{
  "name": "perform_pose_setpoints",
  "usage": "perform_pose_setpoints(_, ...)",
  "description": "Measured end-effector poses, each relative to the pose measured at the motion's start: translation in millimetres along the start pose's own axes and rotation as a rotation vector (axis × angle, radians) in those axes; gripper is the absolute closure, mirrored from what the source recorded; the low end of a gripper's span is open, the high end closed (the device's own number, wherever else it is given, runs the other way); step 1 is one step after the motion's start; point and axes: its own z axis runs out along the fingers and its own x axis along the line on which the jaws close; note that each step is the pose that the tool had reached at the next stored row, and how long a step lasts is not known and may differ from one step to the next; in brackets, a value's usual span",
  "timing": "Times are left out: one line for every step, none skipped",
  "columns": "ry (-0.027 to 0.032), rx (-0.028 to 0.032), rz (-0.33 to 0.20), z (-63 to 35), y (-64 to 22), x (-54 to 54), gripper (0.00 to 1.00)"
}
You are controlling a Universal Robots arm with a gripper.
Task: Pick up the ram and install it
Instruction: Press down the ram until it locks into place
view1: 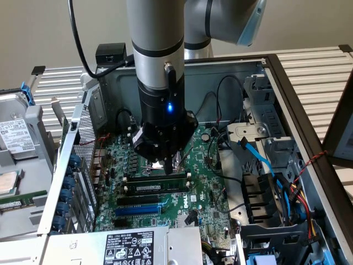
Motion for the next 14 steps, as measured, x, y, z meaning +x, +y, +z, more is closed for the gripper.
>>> perform_pose_setpoints(-0.0007,0.0006,0.017,0.1,0.0,0.0,0.9)
perform_pose_setpoints(-0.0014,0.0013,0.034,0.1,0.0,0.0,0.9)
perform_pose_setpoints(-0.002,0.0019,0.05,0.2,0.0,0.0,0.9)
perform_pose_setpoints(-0.0028,0.0025,0.069,0.3,0.0,0.0,0.9)
perform_pose_setpoints(-0.0035,0.0031,0.085,0.4,0.0,0.0,0.9)
perform_pose_setpoints(-0.0042,0.0038,0.102,0.4,0.0,0.0,0.9)
perform_pose_setpoints(-0.0049,0.0044,0.119,0.5,0.0,0.0,0.9)
perform_pose_setpoints(-0.0055,0.005,0.135,0.6,0.0,0.0,0.9)
perform_pose_setpoints(-0.0062,0.0056,0.152,0.6,0.0,0.0,0.9)
perform_pose_setpoints(-0.0069,0.0062,0.169,0.7,0.0,0.0,0.9)
perform_pose_setpoints(-0.0075,0.0068,0.184,0.8,0.0,0.0,0.9)
perform_pose_setpoints(-0.0082,0.0075,0.202,0.8,0.0,0.0,0.9)
perform_pose_setpoints(-0.0089,0.008,0.218,0.9,0.0,0.0,0.9)
perform_pose_setpoints(-0.0096,0.0087,0.235,0.9,0.0,0.0,0.9)
